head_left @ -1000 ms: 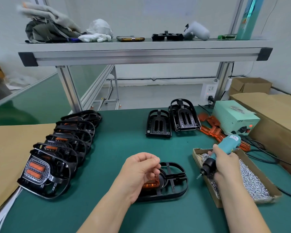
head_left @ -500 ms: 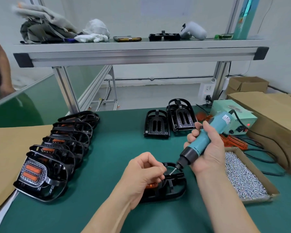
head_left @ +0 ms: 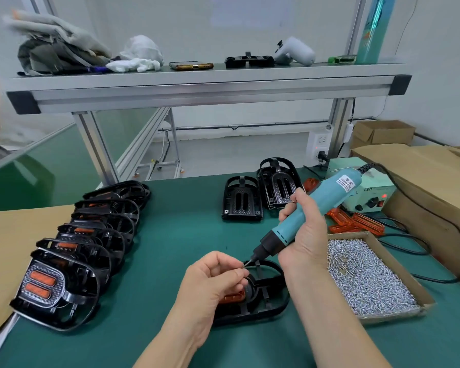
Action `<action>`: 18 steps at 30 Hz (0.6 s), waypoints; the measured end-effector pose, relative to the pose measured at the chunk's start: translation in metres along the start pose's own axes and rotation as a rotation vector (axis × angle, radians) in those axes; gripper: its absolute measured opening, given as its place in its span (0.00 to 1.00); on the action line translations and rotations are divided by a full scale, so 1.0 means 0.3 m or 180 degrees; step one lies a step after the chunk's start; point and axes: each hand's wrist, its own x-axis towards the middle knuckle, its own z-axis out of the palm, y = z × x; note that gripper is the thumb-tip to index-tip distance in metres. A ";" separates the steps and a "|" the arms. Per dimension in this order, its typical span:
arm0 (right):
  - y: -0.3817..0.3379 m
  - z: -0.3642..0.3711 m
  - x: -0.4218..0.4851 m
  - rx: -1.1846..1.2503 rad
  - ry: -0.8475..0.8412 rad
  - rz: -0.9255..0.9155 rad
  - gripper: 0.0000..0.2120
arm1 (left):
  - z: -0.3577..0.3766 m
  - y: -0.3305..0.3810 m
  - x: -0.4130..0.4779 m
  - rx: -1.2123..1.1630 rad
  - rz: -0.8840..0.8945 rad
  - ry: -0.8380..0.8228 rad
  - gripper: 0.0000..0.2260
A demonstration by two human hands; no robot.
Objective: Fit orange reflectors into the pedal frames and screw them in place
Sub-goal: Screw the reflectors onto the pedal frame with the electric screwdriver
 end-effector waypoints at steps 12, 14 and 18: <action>0.006 0.000 -0.011 -0.0115 0.0071 -0.0202 0.08 | 0.015 -0.013 -0.011 0.0786 0.0339 0.0263 0.09; 0.004 -0.001 -0.009 -0.0080 0.0102 -0.0182 0.09 | 0.012 -0.011 -0.011 0.0787 0.0344 0.0275 0.09; 0.011 -0.008 -0.010 -0.0174 0.0122 -0.0167 0.09 | 0.013 -0.004 -0.008 0.0863 0.0415 0.0286 0.09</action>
